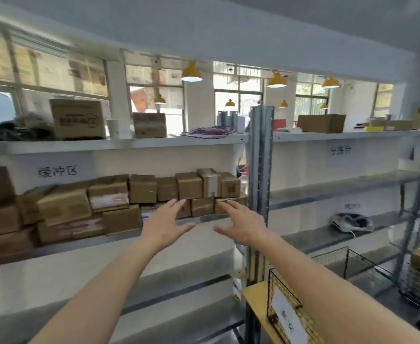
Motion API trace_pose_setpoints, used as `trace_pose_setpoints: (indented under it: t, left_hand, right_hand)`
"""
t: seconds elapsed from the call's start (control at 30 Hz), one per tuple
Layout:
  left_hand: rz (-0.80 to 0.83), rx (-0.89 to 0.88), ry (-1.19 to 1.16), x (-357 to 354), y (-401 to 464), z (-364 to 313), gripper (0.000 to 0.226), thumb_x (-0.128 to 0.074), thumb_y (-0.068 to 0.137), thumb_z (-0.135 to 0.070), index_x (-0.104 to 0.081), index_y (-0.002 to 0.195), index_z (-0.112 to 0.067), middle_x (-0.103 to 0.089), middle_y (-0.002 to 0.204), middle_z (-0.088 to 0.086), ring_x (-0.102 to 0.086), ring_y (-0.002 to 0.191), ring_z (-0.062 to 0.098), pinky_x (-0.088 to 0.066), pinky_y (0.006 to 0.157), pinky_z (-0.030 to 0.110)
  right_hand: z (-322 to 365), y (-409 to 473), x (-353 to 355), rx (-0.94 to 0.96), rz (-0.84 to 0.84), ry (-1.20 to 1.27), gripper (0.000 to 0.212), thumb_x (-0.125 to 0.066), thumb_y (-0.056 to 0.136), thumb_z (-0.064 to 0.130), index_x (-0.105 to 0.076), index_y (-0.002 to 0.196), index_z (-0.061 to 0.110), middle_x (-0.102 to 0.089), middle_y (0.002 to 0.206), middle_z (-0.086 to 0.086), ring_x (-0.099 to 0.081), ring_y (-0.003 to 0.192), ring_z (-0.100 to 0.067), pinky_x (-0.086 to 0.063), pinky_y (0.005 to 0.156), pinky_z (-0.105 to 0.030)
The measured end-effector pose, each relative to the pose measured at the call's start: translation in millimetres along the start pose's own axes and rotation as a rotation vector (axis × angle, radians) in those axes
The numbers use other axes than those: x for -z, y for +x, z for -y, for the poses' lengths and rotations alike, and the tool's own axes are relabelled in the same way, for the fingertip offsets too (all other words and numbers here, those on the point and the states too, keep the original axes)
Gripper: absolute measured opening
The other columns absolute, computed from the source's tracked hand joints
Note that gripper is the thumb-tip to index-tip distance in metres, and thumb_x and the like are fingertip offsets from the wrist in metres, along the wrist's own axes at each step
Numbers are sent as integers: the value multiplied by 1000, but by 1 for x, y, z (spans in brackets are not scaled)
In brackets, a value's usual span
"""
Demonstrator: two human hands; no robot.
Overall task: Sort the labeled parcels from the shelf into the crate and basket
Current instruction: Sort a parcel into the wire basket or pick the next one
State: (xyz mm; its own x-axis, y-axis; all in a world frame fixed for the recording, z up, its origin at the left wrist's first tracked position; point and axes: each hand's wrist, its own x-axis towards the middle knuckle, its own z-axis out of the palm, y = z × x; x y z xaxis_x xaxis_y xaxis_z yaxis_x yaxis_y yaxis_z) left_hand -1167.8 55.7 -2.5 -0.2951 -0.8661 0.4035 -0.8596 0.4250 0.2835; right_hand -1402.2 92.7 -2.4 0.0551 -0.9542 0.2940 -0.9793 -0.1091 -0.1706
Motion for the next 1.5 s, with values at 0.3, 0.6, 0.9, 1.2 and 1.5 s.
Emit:
trace_pose_setpoints:
  t: [0.3,0.6,0.9,1.2,1.5]
  left_hand:
    - [-174,308,42,173,-149,250,93,-54,81,-80,-36,155,-28,-37,160,-5,-38,145,17,-36,116,40]
    - [-277,479,106,282,-282,423,95,-51,79,-84,-36,155,-29,-40,159,-4,-42,142,22,-41,112,48]
    - [-303,611,135,333,-344,544,86,-53,83,-78,-36,154,-32,-40,159,-2,-49,138,29,-47,105,52]
    - [-268,684,164,360,-352,698,80,-53,87,-74,-35,153,-33,-49,151,-3,-56,128,25,-50,93,46]
    - [-260,779,146,394,-340,867,79,-55,91,-67,-33,157,-28,-46,153,4,-53,130,29,-47,94,43]
  right_hand:
    - [327,19,-37,377,26,97,84,-53,90,71,-20,159,37,-16,167,7,-22,152,-24,-30,119,-48]
    - [558,-7,-81,487,93,171,83,-51,91,71,-19,159,36,-15,168,4,-20,153,-22,-26,119,-48]
    - [706,8,-120,549,151,217,80,-50,93,68,-21,159,33,-20,167,4,-22,152,-22,-30,117,-51]
    - [844,80,-194,589,204,264,77,-53,95,63,-24,159,29,-25,165,4,-28,150,-23,-35,113,-49]
    - [985,162,-268,636,254,278,79,-56,94,62,-25,159,29,-26,165,3,-28,150,-23,-35,115,-49]
